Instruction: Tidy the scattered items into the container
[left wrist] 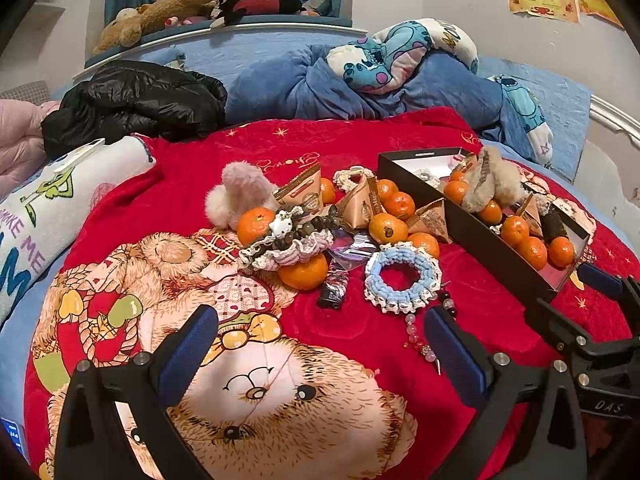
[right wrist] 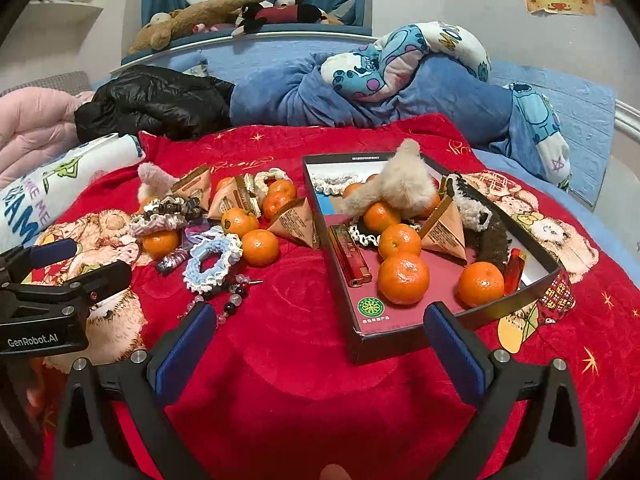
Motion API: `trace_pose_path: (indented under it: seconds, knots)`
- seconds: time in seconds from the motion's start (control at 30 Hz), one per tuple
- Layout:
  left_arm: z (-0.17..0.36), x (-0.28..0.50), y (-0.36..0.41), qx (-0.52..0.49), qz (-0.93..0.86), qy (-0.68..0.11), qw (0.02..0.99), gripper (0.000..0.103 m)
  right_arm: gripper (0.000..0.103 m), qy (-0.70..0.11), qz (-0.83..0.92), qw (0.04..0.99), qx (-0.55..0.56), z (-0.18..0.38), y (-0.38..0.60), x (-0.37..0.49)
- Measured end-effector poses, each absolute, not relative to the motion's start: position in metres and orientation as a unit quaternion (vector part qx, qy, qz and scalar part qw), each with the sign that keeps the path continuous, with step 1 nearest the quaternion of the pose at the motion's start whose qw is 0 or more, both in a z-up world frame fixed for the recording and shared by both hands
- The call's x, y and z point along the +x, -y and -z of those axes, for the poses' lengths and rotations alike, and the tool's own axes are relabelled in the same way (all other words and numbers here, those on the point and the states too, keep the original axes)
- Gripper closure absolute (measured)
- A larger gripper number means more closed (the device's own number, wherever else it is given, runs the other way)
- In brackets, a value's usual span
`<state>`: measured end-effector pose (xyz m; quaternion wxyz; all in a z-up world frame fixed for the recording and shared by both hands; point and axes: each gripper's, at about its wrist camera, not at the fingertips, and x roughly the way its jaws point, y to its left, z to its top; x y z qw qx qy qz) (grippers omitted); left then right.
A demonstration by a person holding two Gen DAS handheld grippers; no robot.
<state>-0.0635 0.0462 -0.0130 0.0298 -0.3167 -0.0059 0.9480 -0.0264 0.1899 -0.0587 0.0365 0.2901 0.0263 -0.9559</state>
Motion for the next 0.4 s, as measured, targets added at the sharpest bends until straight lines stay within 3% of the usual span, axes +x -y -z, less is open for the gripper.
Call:
trace_pose_path:
  seconds: [0.4]
  knots:
    - [0.0147,-0.0632,-0.0485,-0.317,-0.948,0.003,0.032,0.000,0.000,-0.003,0.950,0.038,0.310,0.0621,-0.1948,-0.0323]
